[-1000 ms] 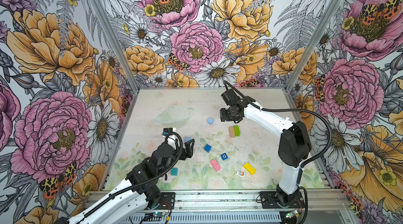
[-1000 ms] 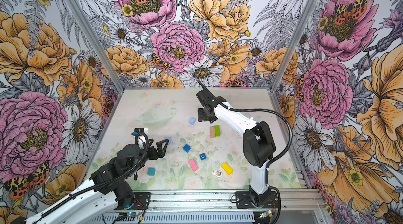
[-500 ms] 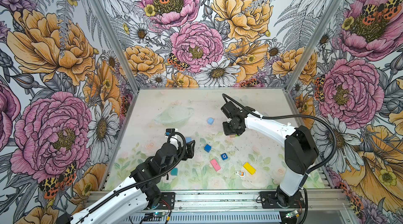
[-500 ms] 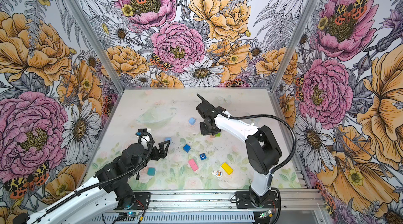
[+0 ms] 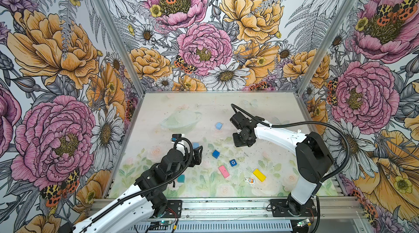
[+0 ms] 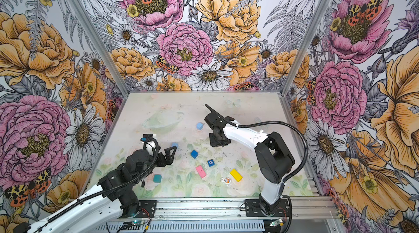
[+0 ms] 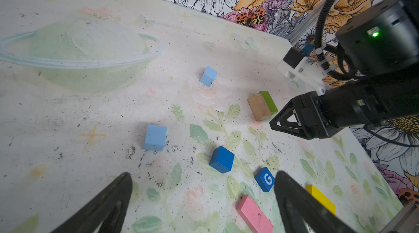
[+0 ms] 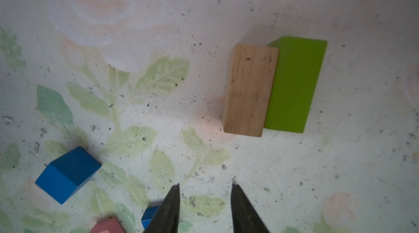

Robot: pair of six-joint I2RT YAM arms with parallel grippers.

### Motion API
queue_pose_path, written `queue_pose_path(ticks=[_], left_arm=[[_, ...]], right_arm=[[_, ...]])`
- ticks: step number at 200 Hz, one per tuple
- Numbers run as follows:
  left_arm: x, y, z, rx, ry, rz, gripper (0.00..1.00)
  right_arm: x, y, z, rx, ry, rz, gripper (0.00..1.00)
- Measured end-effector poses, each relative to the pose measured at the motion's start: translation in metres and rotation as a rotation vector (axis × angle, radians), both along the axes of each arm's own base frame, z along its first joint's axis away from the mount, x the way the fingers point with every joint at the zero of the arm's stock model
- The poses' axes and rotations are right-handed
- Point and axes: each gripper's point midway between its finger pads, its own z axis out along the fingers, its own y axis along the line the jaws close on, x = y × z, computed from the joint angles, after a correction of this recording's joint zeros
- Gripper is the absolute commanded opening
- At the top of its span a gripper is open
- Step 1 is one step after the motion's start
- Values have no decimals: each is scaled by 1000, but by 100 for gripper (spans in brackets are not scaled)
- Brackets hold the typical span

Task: Build the wood block tower

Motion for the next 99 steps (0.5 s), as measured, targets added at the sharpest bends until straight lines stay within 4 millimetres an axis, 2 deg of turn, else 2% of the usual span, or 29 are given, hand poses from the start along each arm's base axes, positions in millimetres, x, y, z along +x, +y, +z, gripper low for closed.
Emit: queue_pose_path(ticks=[99], left_arm=[[1,0,-5,15,14,4,99]], right_arm=[[2,1,-15,-9,11,0,40]])
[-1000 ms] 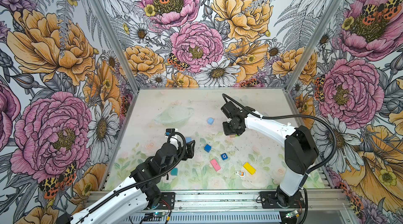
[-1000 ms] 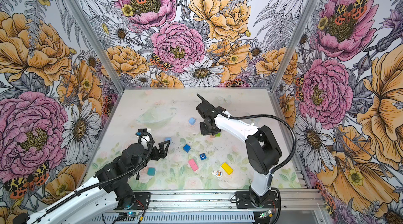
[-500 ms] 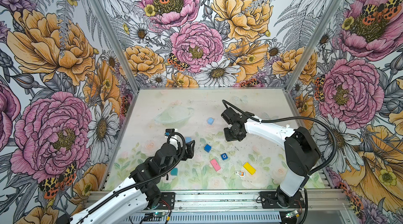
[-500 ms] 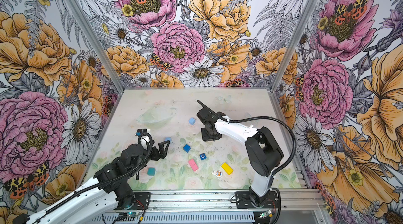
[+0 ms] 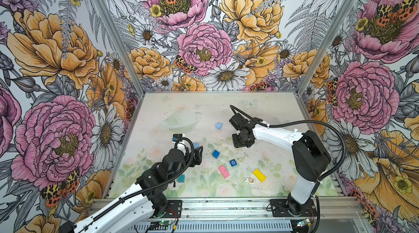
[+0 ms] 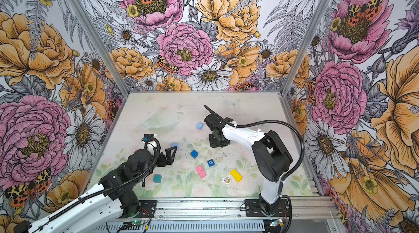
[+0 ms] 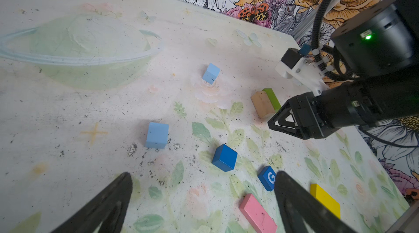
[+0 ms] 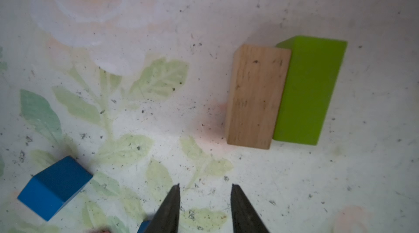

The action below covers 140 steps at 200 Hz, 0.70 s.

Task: Build the wood block tower

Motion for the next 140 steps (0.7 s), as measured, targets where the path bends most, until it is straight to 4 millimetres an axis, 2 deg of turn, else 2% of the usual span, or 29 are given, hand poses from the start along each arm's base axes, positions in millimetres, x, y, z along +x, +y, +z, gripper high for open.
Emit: queue_pose_path(ticks=[140], left_arm=[[1,-1,-4,12,12,1,99]], right_arm=[[8,-3,-8,5,-7,-16,40]])
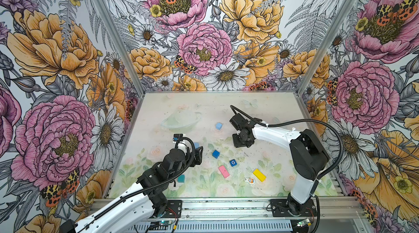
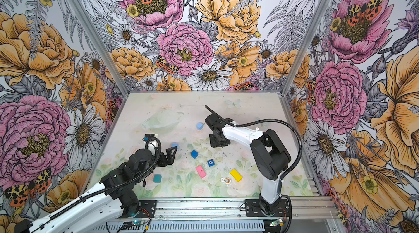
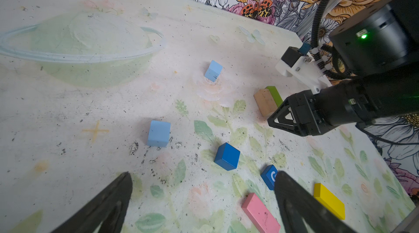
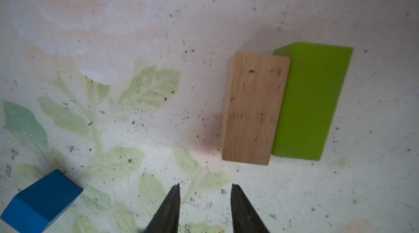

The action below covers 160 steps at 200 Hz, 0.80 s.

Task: Build the wood block tower

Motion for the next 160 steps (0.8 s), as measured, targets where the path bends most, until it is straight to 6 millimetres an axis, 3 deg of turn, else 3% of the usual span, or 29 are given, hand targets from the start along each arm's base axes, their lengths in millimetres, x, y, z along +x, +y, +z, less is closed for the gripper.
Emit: queue_pose_path(ticks=[160], left_arm=[[2,-2,-3,7,7,0,99]], right_arm=[[5,-4,-10,-8,10,-1,40]])
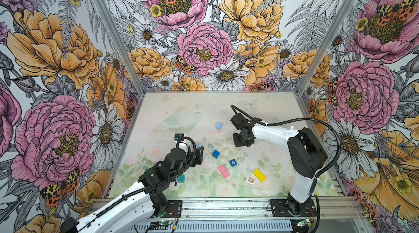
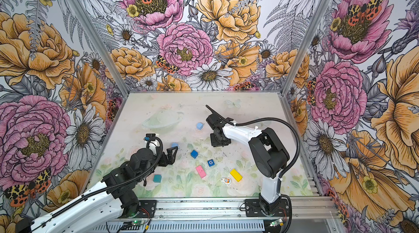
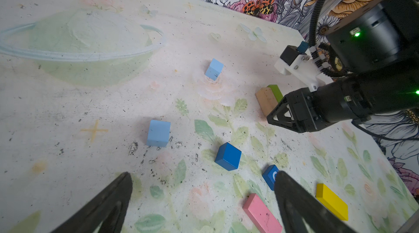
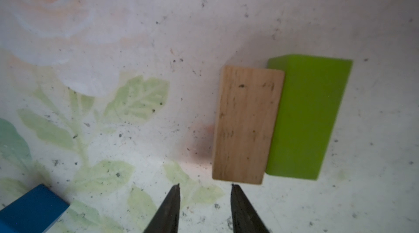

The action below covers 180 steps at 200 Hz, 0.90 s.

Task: Build the wood block tower

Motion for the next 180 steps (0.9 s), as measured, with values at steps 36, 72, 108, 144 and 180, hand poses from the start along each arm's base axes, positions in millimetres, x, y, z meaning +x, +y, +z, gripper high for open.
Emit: queue_pose_path(ticks=[36,72,108,144,180], left_arm=[[0,0,0,0,0,0,99],[0,0,0,1,1,0,99],[0,0,-2,6,6,0,99],[0,0,-2,5,6,1,99],[1,-1,-3,9,9,0,99]], right_arm=[[0,-1,-1,-2,1,2,40],[1,-2,-1,-3,2,1,40],[2,-3,-1,-4,1,1,40],[2,-3,-1,-4,2,1,40],[1,-3,-8,-14,16,1,40]])
